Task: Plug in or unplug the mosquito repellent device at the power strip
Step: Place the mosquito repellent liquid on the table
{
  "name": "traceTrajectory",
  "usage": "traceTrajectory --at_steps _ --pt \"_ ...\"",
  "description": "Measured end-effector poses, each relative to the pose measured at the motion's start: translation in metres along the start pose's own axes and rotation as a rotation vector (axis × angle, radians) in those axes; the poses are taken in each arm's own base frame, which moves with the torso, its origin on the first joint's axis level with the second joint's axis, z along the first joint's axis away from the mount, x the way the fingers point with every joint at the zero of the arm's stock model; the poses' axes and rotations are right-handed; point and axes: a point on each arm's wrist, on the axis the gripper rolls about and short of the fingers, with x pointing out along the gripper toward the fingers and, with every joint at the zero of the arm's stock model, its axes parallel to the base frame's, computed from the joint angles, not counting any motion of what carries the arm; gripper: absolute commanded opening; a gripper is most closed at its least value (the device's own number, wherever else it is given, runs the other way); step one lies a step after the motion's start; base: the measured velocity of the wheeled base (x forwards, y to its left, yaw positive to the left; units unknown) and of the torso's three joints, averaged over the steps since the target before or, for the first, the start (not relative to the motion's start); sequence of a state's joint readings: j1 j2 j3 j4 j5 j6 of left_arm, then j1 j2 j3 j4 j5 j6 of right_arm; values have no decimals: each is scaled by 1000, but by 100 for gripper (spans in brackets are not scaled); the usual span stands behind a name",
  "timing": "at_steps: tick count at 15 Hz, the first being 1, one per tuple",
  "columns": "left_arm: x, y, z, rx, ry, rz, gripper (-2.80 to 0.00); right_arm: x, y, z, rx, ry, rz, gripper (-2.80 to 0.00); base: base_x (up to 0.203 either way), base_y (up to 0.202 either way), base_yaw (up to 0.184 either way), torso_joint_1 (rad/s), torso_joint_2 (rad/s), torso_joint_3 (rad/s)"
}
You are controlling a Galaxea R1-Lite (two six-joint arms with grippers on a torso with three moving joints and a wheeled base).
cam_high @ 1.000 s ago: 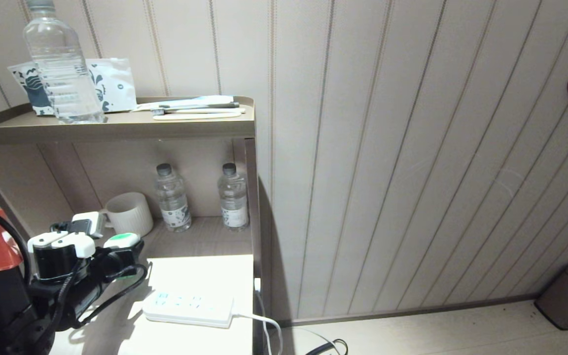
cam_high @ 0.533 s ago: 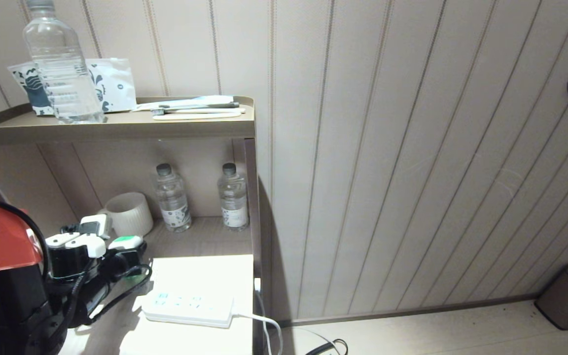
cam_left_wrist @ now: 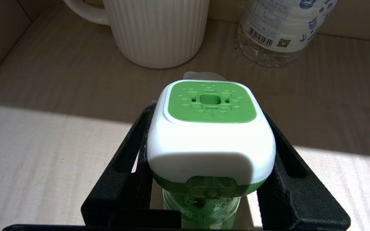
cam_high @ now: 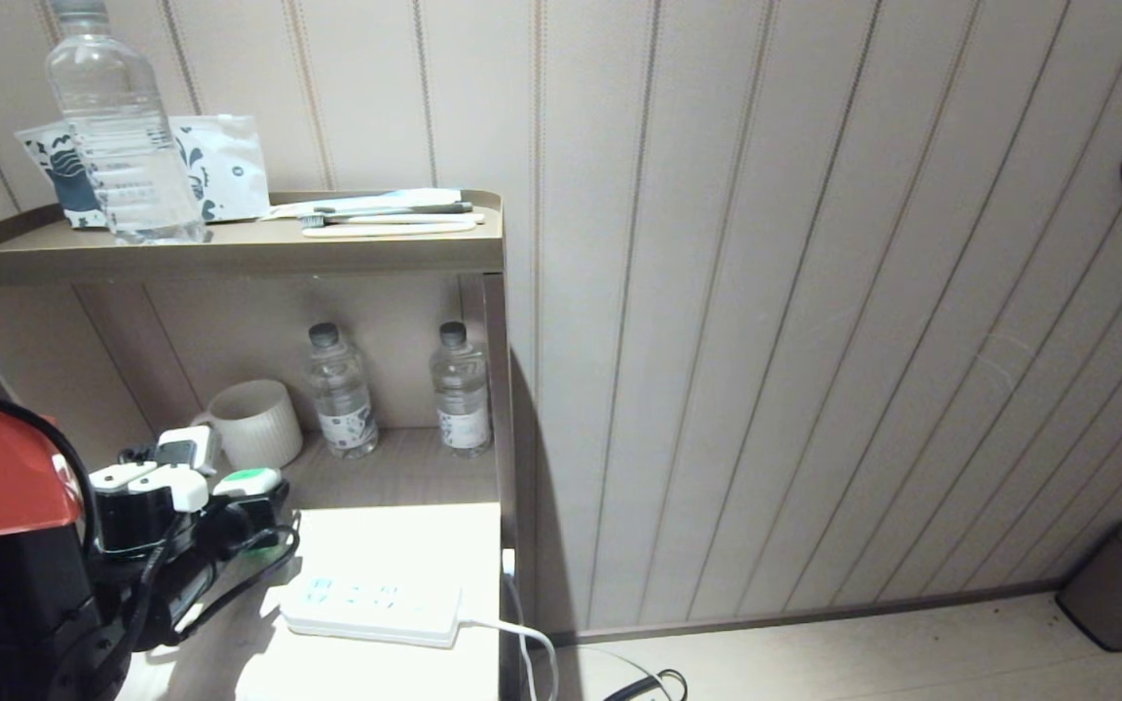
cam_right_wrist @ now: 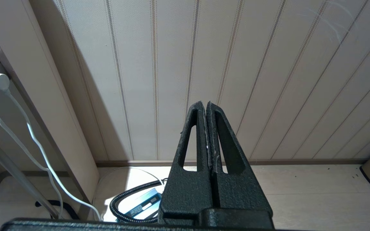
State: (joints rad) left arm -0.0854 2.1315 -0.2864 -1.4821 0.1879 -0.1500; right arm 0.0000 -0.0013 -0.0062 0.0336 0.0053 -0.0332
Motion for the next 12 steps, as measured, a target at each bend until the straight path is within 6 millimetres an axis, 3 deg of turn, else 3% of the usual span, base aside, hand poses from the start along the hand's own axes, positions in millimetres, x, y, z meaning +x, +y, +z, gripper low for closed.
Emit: traceTrajectory --at_steps 12 --pt "-3 11 -5 20 52 45 -280 0 0 0 0 0 0 -280 0 0 0 0 0 0"
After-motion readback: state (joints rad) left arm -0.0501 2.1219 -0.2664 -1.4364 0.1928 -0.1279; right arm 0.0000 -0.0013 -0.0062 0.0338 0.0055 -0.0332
